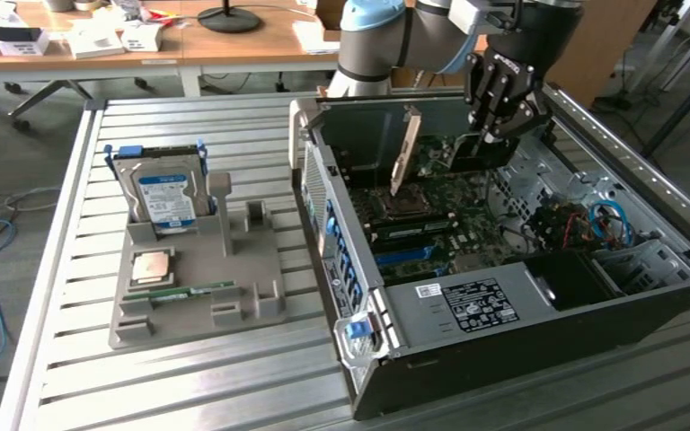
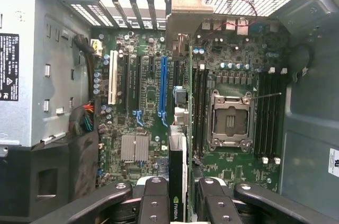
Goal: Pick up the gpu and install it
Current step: 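Insert the gpu into the slot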
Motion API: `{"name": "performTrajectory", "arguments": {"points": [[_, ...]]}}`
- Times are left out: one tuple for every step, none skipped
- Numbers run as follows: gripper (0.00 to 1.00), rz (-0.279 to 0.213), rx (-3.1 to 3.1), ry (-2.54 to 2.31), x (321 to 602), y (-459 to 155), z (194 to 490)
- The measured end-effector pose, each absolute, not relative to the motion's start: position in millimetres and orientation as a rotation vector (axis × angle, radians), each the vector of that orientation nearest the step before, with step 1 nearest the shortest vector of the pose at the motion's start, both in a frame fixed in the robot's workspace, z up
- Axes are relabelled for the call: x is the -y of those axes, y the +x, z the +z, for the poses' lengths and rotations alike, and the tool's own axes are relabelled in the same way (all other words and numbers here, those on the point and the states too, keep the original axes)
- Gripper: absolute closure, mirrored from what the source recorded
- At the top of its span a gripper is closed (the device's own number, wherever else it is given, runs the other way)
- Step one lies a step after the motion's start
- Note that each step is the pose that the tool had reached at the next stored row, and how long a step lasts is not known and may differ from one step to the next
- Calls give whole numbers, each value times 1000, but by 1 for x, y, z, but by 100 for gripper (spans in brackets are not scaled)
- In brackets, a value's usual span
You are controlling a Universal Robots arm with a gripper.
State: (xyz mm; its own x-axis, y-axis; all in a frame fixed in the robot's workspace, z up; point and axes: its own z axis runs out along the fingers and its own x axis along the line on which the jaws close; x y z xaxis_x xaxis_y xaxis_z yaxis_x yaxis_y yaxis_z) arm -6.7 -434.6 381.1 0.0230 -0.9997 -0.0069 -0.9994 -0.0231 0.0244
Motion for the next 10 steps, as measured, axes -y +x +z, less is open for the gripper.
{"name": "performTrajectory", "arguments": {"points": [[74,-34,2187,2238,435,-7,381],[74,-34,2187,2238,435,-7,381],[74,-34,2187,2238,435,-7,381],[74,-34,2187,2238,435,-7,381],[74,-34,2187,2238,435,-7,381],[74,-34,2187,2238,435,-7,381],[74,-34,2187,2238,435,-7,381],[74,-34,2187,2238,435,-7,381],[74,-34,2187,2238,435,-7,381],[74,-34,2187,2238,435,-7,381]]}}
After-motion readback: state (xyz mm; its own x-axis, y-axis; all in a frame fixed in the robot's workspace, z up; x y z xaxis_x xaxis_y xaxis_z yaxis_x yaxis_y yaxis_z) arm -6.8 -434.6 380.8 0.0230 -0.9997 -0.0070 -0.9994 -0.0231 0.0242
